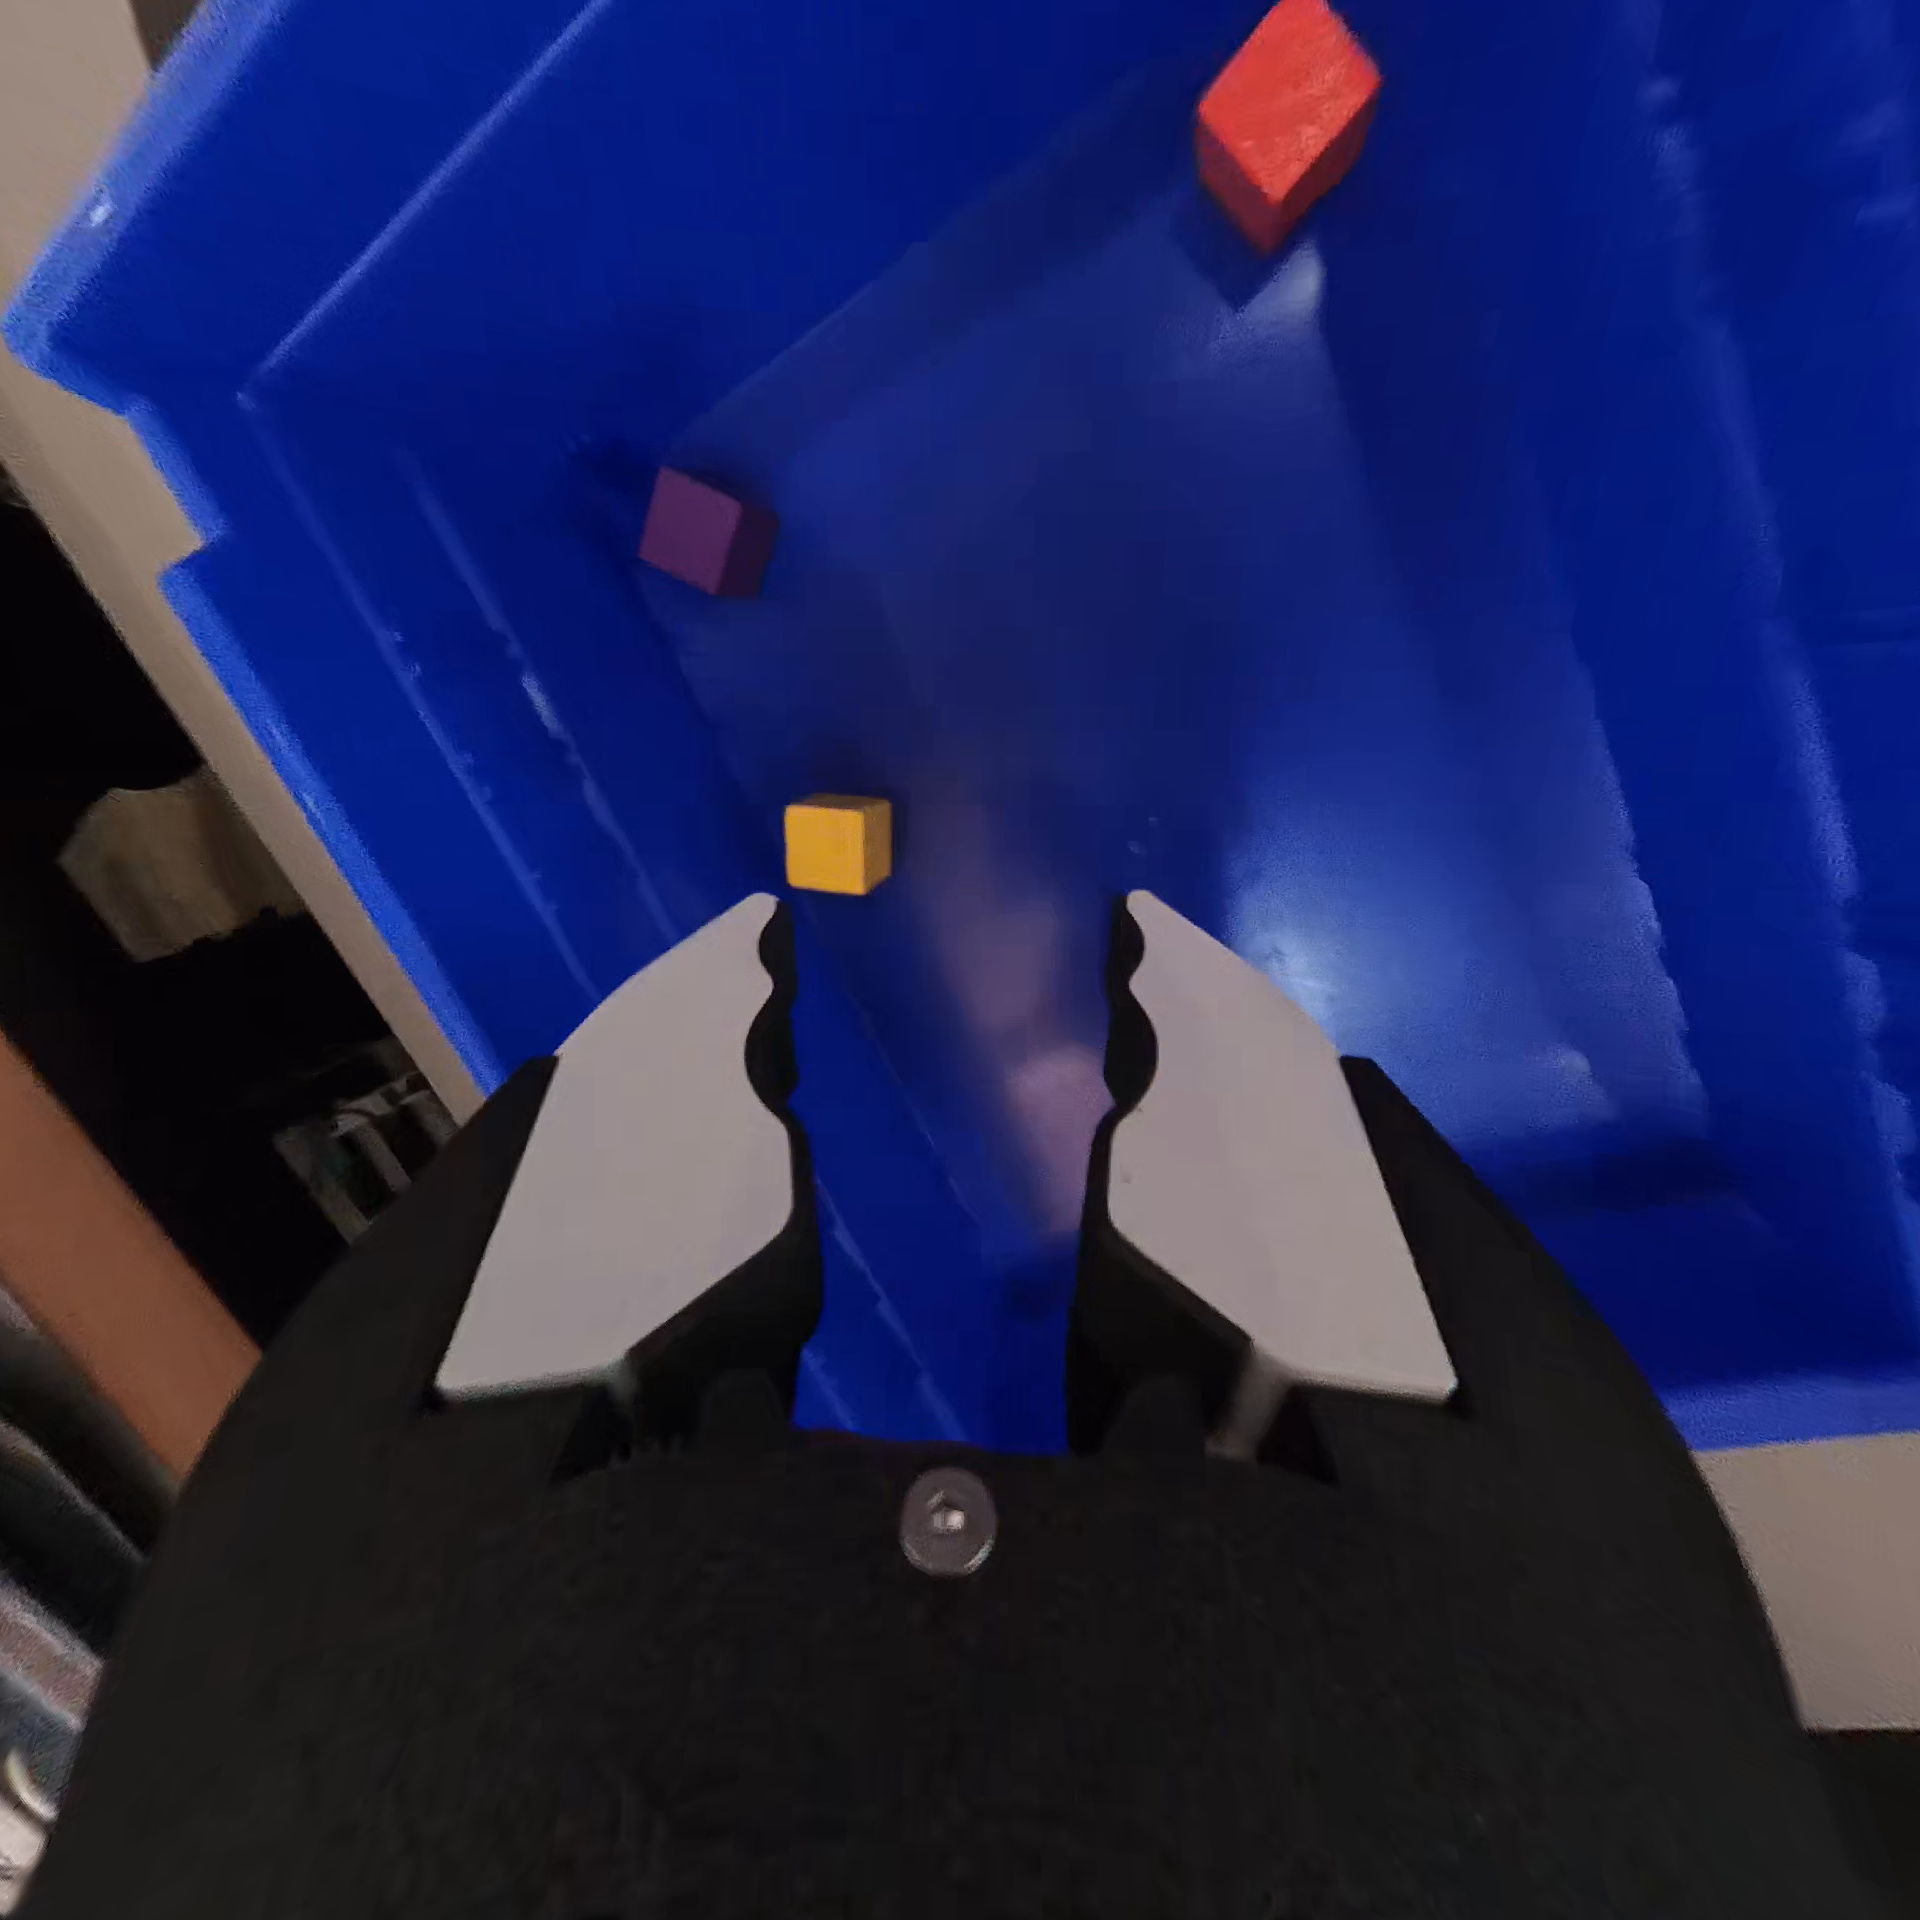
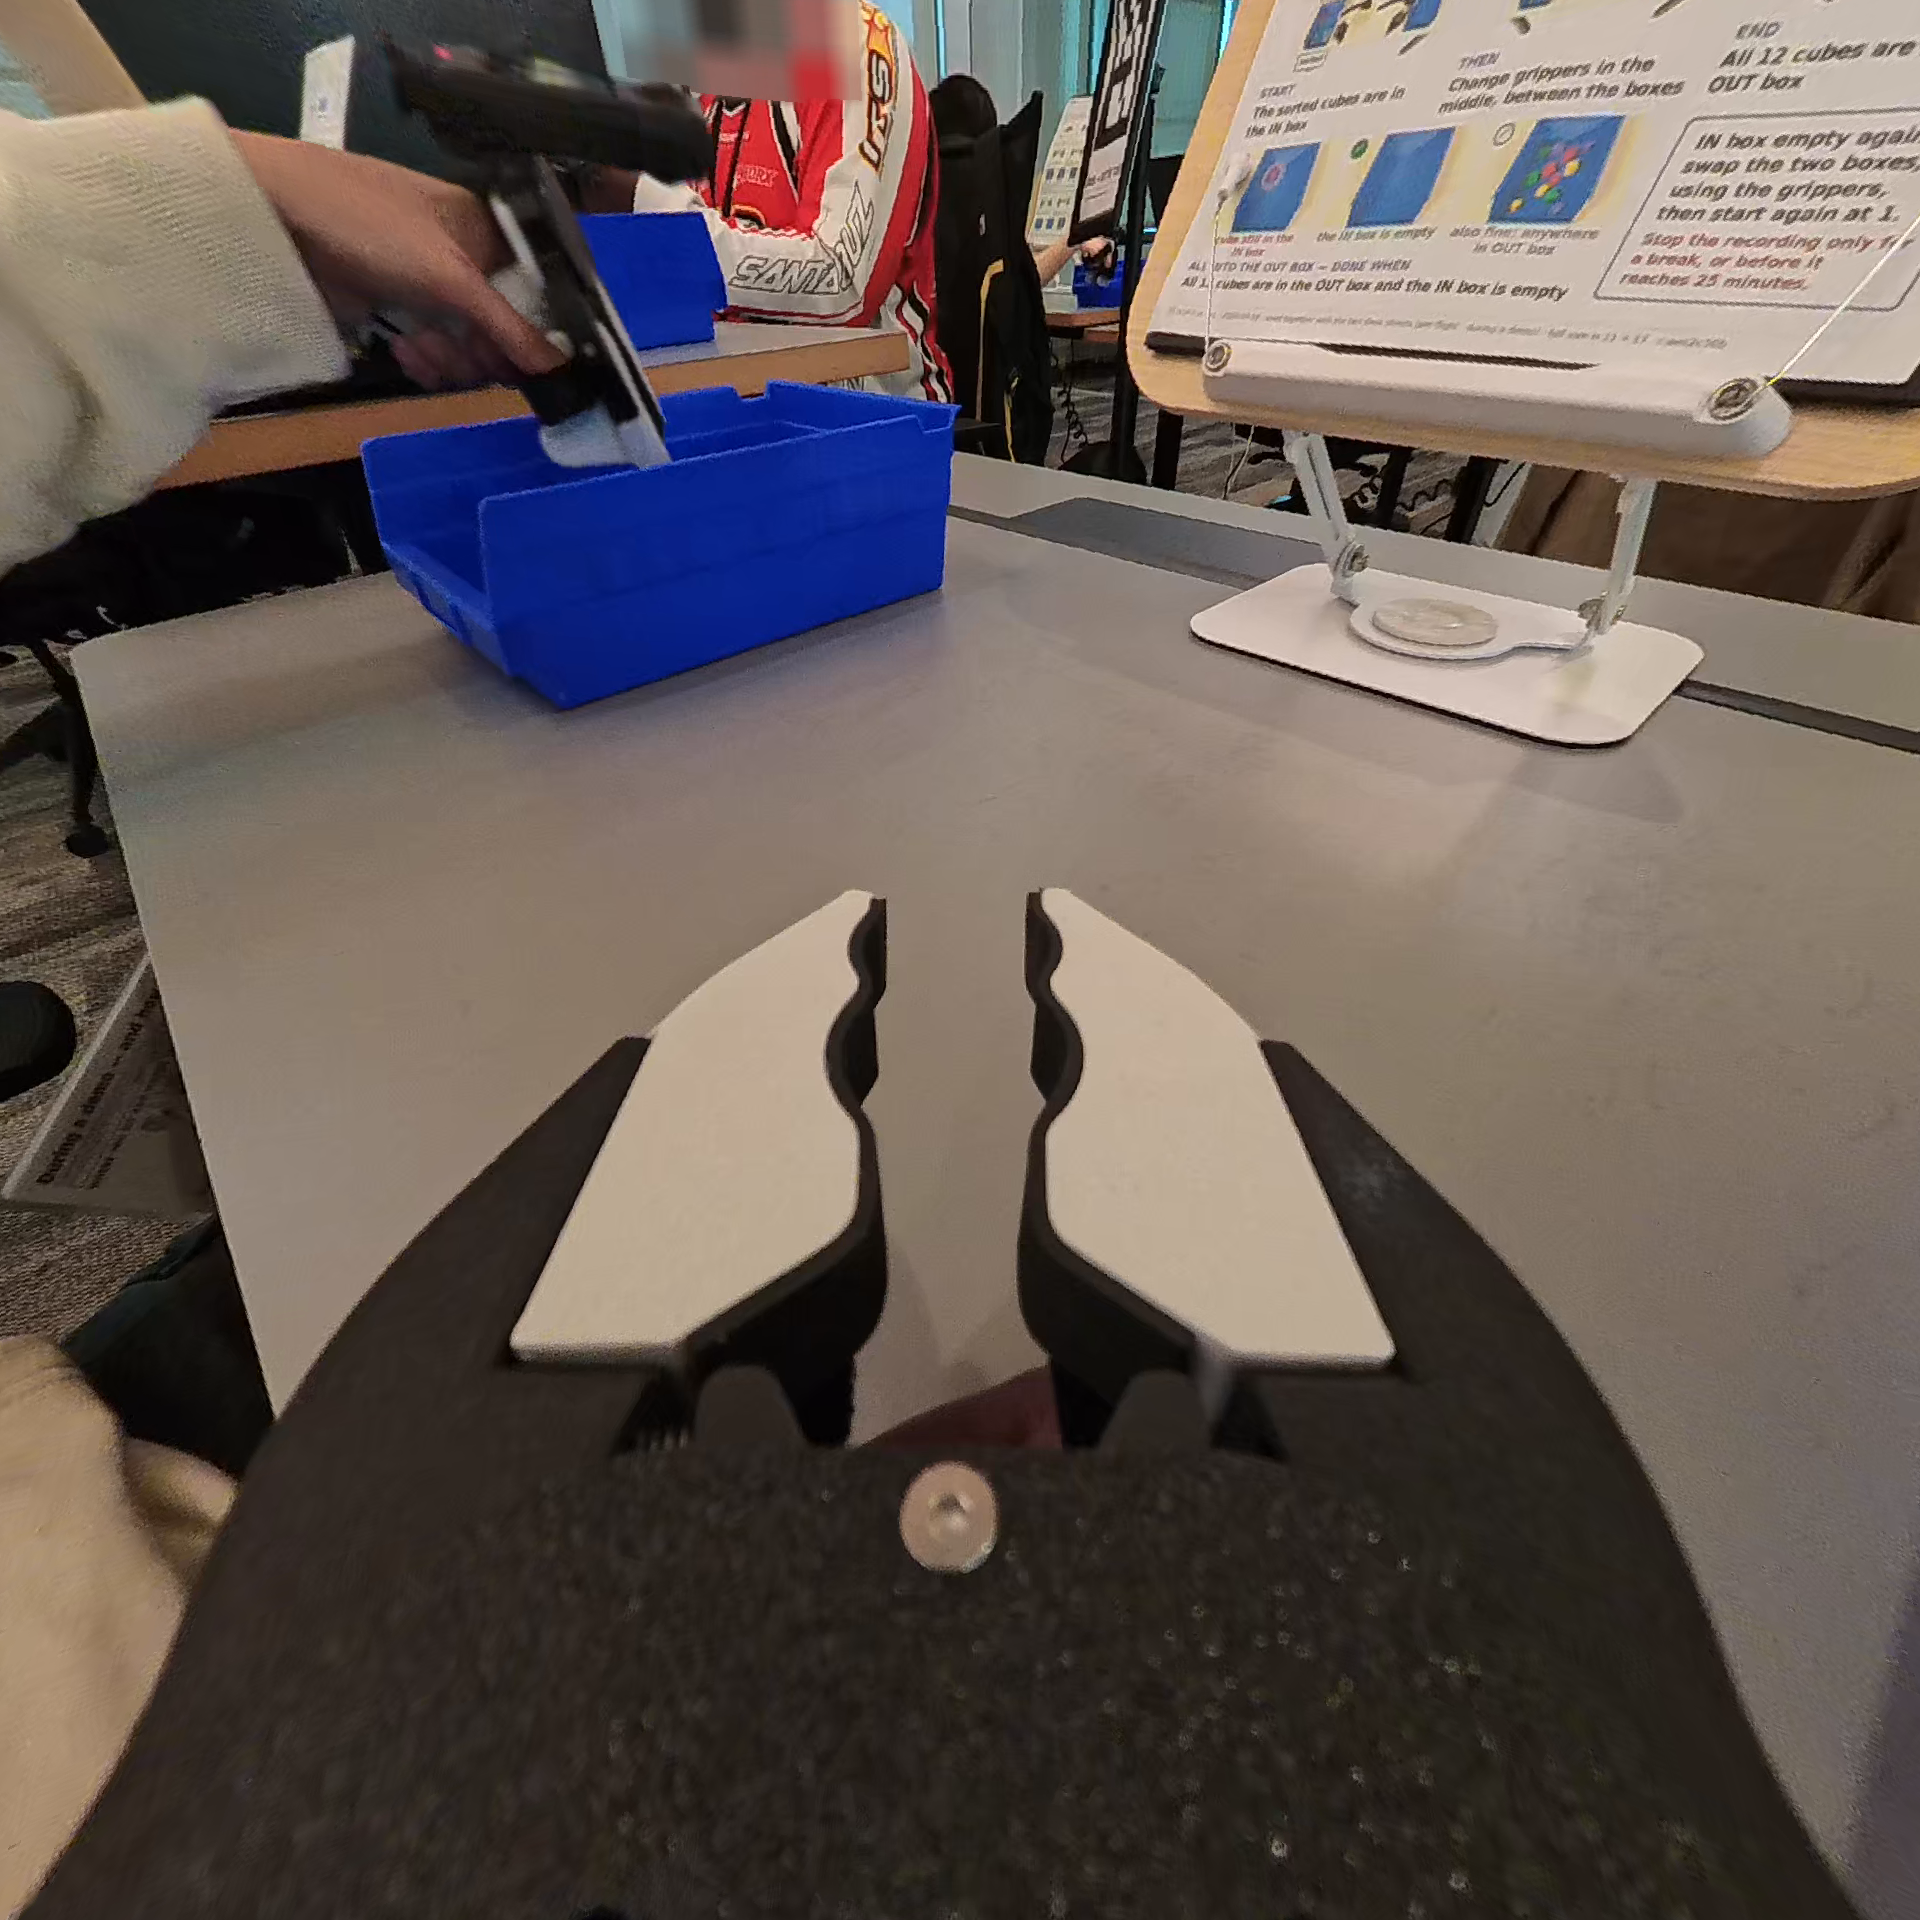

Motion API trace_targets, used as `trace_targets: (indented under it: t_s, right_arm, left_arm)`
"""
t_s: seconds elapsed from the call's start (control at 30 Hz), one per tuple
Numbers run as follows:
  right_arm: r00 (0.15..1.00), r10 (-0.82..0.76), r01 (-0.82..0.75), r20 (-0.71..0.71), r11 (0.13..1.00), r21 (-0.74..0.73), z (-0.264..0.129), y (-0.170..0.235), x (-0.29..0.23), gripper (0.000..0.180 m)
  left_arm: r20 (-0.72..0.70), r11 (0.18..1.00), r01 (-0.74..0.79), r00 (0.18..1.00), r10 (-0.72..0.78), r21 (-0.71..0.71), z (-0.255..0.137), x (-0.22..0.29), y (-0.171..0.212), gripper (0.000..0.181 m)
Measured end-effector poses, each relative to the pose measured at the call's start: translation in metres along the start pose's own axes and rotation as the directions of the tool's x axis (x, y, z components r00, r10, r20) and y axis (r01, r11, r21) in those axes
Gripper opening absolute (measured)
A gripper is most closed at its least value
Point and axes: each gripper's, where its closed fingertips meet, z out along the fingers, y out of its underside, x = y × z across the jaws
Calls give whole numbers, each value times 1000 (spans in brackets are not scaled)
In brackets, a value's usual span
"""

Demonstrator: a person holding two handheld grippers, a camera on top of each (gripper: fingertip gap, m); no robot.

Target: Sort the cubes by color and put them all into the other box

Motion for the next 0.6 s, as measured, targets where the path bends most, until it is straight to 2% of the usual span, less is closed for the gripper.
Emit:
trace_targets:
  t_s: [0.13,0.3,0.47,0.5,0.6]
  right_arm:
    - [1000,13,-13,19,1000,7,-2,-1,-1,24]
    - [999,22,-22,24,1000,10,-4,-1,1,24]
    - [1000,12,-13,28,1000,6,-4,0,0,23]
    - [1000,12,-12,28,1000,4,-4,0,0,23]
    - [999,11,-11,32,1000,1,-4,0,-1,23]
  left_arm:
    - [-82,996,12,996,-19,-90,22,-10,-5,56]
    - [-43,978,0,999,-9,-210,43,-19,4,56]
    - [-30,961,56,997,-66,-270,57,-21,14,45]
    - [-41,957,59,996,-73,-285,60,-19,17,47]
    - [-95,953,95,987,-128,-286,62,-11,19,37]
